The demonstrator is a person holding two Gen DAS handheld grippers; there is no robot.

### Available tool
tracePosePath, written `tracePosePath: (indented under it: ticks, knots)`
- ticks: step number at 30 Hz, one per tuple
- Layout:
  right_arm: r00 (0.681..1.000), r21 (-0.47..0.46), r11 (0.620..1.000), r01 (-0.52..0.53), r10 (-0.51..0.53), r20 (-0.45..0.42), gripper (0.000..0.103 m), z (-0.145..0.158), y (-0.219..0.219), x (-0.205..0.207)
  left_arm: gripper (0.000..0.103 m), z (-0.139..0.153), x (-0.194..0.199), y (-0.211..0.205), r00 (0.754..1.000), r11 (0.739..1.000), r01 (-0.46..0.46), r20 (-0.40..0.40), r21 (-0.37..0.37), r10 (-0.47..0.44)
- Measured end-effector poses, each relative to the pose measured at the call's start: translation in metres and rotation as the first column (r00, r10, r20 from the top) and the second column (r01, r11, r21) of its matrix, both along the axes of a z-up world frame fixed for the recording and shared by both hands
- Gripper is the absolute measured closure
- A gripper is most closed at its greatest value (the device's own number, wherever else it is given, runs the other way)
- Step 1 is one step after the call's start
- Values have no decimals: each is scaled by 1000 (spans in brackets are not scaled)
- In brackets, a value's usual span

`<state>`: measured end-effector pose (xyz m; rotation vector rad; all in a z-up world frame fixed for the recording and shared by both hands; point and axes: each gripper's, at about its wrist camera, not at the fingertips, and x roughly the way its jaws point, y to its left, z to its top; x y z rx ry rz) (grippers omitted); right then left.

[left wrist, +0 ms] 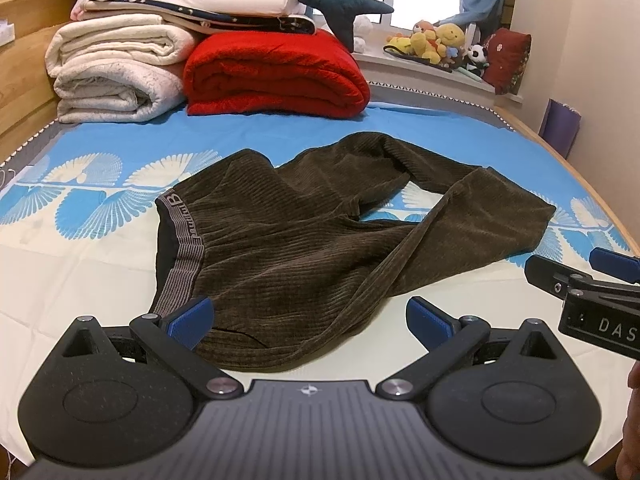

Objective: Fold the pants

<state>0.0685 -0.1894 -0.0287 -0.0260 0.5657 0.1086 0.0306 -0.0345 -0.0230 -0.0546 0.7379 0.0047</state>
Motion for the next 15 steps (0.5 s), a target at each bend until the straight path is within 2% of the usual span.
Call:
tracePosePath:
  ticks: [5, 12, 15]
  knots:
    - [1000, -2, 1000, -4, 4, 9, 15, 0, 2, -1, 1, 0, 0, 0, 1000, 1000, 0, -2, -1, 0]
    - [1000, -8, 1000, -11, 11, 12, 21, -1, 5, -1, 1, 0, 0, 1, 1000, 1000, 4, -4, -1, -4]
    - [1000, -14, 1000, -5, 5, 14, 27, -1, 5, 0, 1, 1, -1, 2, 1000, 1000, 5, -3, -9, -5]
